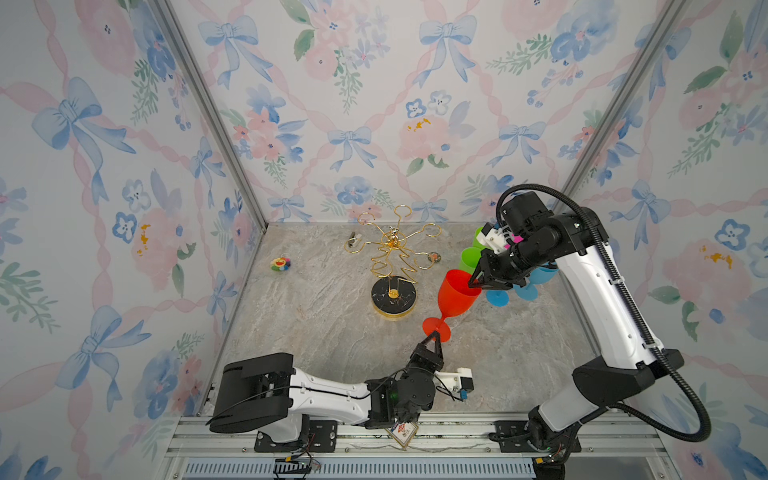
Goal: Take the wine glass off the wine glass rack
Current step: 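Grasp the red glass bowl rim with the right gripper while left holds the base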
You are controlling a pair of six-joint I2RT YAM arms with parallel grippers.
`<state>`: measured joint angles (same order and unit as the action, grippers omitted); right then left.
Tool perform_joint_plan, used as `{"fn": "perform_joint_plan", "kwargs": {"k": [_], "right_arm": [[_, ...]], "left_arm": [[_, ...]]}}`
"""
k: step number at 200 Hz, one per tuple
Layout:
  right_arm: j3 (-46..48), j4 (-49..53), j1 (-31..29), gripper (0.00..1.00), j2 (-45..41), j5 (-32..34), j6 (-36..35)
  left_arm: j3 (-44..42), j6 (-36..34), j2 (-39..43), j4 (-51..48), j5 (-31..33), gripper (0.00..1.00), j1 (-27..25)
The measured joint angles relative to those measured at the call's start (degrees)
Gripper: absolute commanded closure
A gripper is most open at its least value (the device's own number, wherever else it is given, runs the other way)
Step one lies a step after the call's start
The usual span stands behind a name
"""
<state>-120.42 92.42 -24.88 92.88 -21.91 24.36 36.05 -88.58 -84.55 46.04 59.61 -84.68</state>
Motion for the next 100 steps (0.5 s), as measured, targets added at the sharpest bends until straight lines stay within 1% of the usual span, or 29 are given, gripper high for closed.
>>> {"fn": "perform_joint_plan", "kwargs": {"k": [39,72,88,100], "right_arm": [[0.52,0.0,0.02,0.91,-0.15,-0.09,-0.85],[1.22,0.0,0.02,0.96,-0.22,1.57,-1.49],[1.42,0.0,0.02,0.98,-0.22,1.77,-1.53],[1.49,0.02,0.02,0.99,-0.22,1.92,-1.53]], "left_arm": [[-0.26,-1.51,-0.7,2.19,0.33,1.0,0.0],[-0.28,-2.38,-0.81,2.54,1.33,1.0,0.0],[-0.37,-2.56,-0.92,2.58,1.51,0.9,0.0],[-0.39,-2.67,-1.05,2.91,1.75,0.87,0.0]]}}
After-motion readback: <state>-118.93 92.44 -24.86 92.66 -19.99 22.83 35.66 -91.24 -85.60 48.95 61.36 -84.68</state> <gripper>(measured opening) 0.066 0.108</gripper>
